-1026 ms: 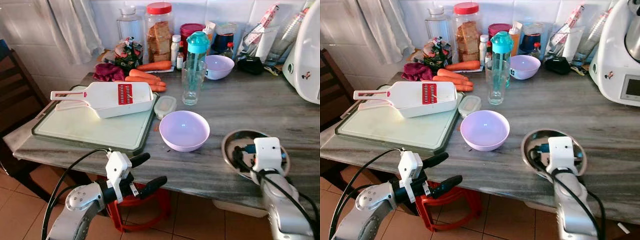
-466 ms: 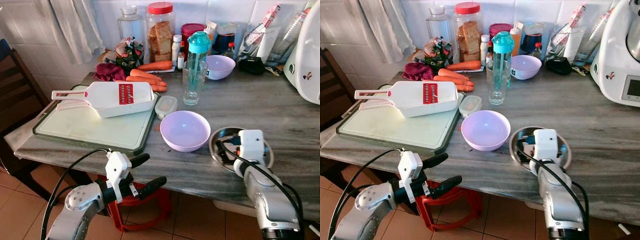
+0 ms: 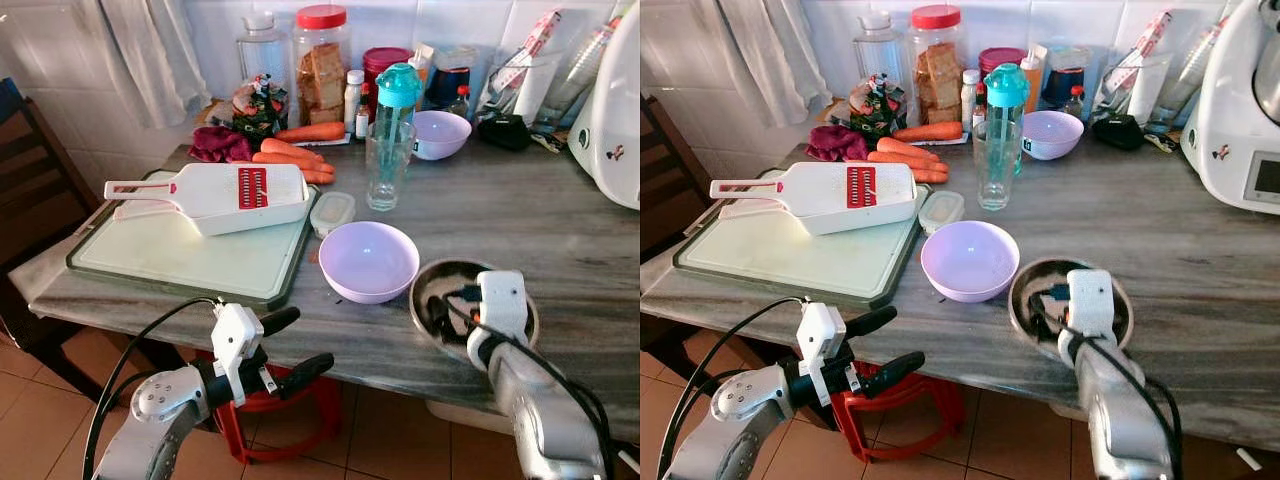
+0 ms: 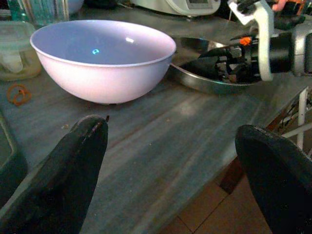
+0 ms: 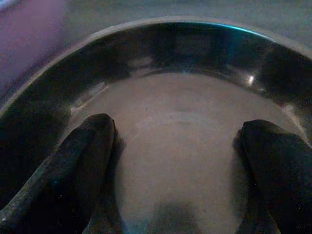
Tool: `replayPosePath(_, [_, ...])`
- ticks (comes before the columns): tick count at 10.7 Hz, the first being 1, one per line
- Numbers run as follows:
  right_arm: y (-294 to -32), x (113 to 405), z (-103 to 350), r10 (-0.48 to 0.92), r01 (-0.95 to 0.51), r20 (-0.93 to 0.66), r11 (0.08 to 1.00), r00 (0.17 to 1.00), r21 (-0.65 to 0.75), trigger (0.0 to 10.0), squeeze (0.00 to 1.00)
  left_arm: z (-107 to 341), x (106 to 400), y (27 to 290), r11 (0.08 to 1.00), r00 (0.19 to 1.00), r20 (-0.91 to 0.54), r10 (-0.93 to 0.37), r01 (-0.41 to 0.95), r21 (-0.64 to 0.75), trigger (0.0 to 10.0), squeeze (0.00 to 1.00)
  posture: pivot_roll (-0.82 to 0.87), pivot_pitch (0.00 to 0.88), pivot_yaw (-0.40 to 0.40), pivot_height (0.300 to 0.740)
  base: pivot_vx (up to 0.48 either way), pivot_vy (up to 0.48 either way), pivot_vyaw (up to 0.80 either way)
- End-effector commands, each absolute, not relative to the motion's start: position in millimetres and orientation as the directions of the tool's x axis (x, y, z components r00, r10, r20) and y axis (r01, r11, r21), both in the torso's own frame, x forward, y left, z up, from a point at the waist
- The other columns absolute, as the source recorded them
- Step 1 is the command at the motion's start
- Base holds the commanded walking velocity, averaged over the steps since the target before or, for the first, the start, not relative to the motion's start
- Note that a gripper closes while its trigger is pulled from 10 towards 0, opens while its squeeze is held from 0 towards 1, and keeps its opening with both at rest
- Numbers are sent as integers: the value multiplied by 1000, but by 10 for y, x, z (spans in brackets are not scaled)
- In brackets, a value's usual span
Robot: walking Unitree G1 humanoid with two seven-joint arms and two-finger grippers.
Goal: Setting the table
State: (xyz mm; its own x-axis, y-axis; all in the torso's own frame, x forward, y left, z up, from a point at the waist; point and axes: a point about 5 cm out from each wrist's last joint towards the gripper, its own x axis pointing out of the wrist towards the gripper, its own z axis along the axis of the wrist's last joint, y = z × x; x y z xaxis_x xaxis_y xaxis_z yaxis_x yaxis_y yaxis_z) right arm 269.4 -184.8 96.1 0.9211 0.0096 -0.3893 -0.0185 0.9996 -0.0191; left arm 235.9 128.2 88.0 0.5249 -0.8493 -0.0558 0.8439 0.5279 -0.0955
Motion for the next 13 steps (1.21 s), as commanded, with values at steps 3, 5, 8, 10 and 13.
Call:
replayPosePath(3, [-1793,2609,936,29,-27,-422,1000,906,12,10000,0,870,2378,1276,514,510,-68,-857,854,-81,10000,0,7,3,52,740,0,0,0])
replayPosePath(5, [-1822,2643,1046,9,-13,-348,1000,937,-10,10000,0,870,2397,1269,519,514,-67,-855,852,-77,10000,0,6,0,53,740,0,0,0])
replayPosePath(8, [-1836,2707,1314,-34,26,-232,999,972,-37,10000,0,866,2400,1255,516,512,-68,-856,853,-80,10000,0,9,3,50,740,0,0,0])
replayPosePath(10, [-1810,2731,1433,-39,29,-151,997,988,-67,10000,0,866,2400,1253,516,512,-66,-856,853,-80,10000,0,12,0,47,740,0,0,0])
replayPosePath(13, [-1718,2727,1652,-17,27,63,988,998,-152,10000,0,894,2430,1296,579,577,-41,-815,814,-52,10000,0,21,0,52,740,0,0,0])
